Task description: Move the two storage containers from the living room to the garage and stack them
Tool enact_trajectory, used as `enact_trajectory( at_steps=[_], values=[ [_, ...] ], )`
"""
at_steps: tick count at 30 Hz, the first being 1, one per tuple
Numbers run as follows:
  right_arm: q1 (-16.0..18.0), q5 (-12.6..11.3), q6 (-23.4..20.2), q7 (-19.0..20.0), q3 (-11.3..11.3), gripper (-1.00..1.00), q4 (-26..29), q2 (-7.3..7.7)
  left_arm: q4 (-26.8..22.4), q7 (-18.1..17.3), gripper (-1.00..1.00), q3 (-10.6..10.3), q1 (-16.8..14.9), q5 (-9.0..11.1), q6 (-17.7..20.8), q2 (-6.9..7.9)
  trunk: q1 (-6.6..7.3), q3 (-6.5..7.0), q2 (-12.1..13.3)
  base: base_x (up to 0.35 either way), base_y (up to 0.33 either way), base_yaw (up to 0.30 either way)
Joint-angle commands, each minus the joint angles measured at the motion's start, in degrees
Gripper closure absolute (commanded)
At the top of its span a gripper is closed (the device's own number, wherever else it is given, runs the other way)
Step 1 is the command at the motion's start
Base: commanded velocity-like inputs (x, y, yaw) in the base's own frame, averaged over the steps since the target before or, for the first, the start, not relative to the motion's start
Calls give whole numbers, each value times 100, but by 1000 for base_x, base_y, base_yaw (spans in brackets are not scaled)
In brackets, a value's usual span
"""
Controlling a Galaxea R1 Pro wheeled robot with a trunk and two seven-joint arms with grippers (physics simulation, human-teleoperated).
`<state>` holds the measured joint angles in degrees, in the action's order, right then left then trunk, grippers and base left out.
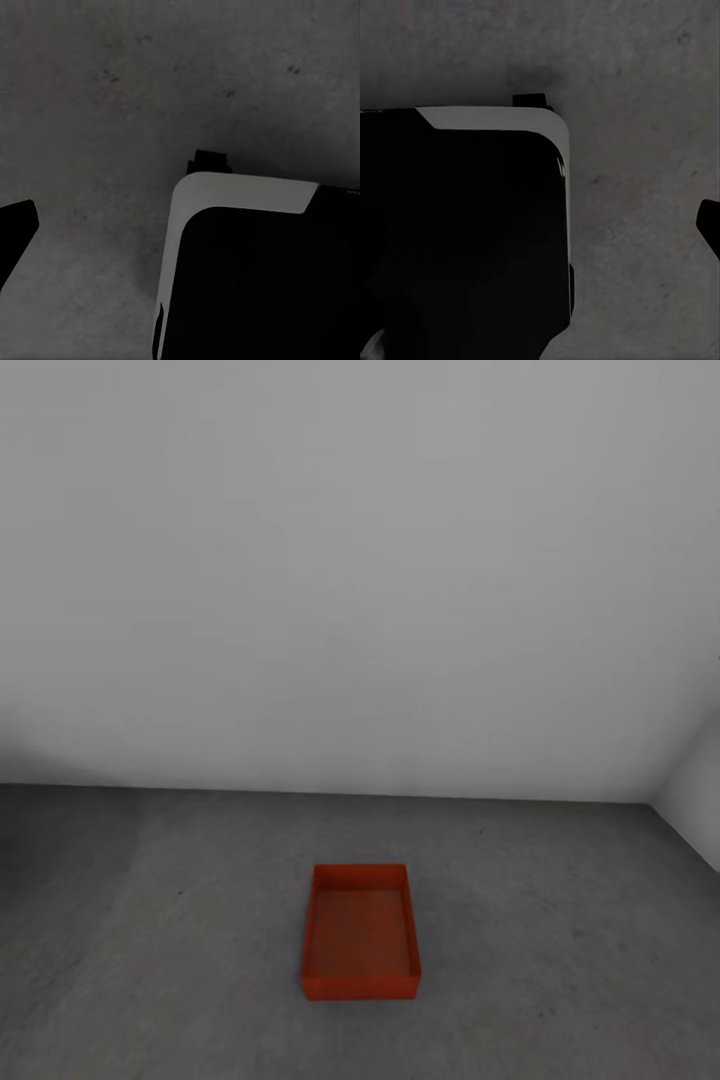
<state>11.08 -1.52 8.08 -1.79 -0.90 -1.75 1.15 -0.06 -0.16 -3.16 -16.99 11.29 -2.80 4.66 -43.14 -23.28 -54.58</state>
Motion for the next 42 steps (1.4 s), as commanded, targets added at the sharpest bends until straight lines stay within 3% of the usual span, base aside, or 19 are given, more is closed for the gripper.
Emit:
enact_trajectory(
  at_steps=[1,4,23,28,42],
  values=[
    [8,-15,38,-5,-7,-100,-19,0,6,-2,-100,-35,-3,49,-18,0,22,22,38,0,0,0],
    [8,-15,38,-5,-7,-100,-19,0,6,-2,-100,-35,-4,49,-18,0,88,104,158,0,0,0],
    [8,-15,35,3,-7,-100,-19,0,14,-8,-100,-39,32,38,29,-10,88,280,158,0,0,0],
    [7,-23,28,10,-7,-100,-19,0,6,-10,-100,-44,205,9,-7,-107,88,327,158,0,0,0],
    [6,-35,27,180,-7,-100,-19,0,-15,33,-100,-77,222,-51,-33,-112,88,457,158,0,0,0]
  ],
)
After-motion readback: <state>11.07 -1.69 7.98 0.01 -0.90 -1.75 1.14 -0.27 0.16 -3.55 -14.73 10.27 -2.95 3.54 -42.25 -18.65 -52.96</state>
